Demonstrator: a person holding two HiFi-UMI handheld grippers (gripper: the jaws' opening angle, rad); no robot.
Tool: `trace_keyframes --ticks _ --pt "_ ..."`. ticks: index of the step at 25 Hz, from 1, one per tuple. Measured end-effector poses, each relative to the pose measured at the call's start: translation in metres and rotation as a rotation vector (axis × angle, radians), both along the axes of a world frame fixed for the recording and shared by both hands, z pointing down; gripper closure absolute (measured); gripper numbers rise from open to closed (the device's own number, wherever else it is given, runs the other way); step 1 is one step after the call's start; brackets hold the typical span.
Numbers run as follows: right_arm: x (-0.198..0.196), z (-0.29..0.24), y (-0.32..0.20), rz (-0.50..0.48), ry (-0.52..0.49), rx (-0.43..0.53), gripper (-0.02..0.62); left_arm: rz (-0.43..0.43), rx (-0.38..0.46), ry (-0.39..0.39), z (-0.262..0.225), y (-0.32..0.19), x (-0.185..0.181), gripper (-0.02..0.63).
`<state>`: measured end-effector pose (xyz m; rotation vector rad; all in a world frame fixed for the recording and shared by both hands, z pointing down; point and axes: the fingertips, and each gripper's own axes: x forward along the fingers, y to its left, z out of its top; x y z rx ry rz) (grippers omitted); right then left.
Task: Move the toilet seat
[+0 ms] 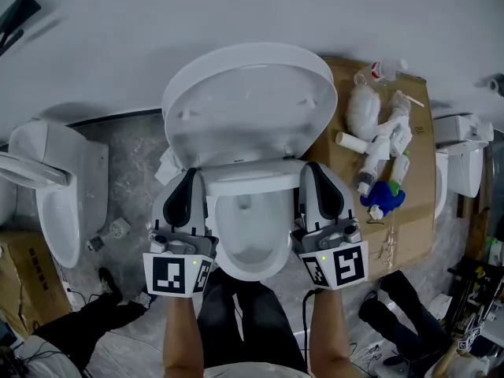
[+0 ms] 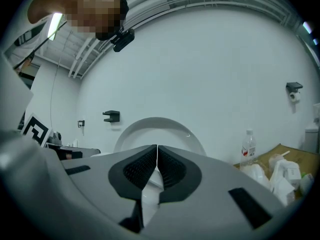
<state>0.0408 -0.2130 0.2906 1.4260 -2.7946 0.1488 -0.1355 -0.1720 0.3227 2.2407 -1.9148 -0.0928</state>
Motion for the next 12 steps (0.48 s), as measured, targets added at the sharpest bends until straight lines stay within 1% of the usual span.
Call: trace_keyframes --ticks 12 --pt "-0.005 -0.001 -0.016 -0.011 0.0 0.015 0.577 0.002 0.013 -0.005 -0.001 -0.014 -0.005 0.597"
